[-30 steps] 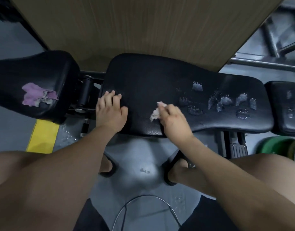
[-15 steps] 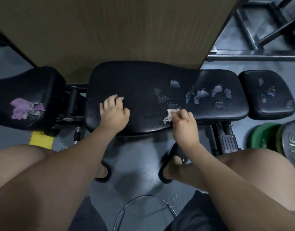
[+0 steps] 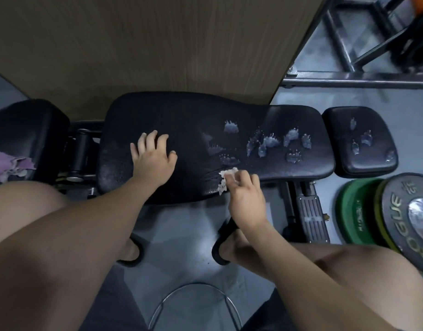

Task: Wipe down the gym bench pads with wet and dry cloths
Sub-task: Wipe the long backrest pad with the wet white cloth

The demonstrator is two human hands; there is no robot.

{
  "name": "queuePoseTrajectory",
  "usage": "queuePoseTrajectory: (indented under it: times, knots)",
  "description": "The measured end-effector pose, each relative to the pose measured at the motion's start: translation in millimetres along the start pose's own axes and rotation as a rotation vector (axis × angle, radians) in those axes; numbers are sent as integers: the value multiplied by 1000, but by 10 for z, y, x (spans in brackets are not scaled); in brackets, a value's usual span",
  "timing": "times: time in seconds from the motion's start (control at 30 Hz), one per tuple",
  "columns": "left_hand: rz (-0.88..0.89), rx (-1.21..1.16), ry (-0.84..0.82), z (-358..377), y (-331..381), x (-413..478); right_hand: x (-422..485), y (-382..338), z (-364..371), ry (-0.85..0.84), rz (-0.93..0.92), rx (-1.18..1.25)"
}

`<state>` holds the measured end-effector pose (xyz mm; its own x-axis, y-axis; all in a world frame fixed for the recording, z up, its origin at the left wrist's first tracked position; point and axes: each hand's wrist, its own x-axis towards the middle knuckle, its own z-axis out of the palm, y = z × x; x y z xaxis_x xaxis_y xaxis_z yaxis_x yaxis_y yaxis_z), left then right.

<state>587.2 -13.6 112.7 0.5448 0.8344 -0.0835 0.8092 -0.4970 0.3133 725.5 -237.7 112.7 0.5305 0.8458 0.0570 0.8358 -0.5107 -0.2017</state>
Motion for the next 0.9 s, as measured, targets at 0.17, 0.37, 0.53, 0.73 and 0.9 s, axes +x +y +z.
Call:
queuePoseTrajectory:
  times: [0.17, 0.37, 0.53, 0.73, 0.9]
  knots:
    - [-71, 56, -18, -23, -80, 192, 275, -28, 2, -9, -66, 14]
    - [-88, 70, 87, 111, -119, 217, 859, -61, 73, -2, -100, 19]
    - [-86, 77, 103, 138, -158, 258, 1371, -138, 72, -26, -193, -13]
    - [-98, 67, 122, 161, -173, 268, 1530, -274, 63, 27, -163, 37]
    - [-104, 64, 122, 138, -164, 283, 925, -175, 8, -81, -430, 131]
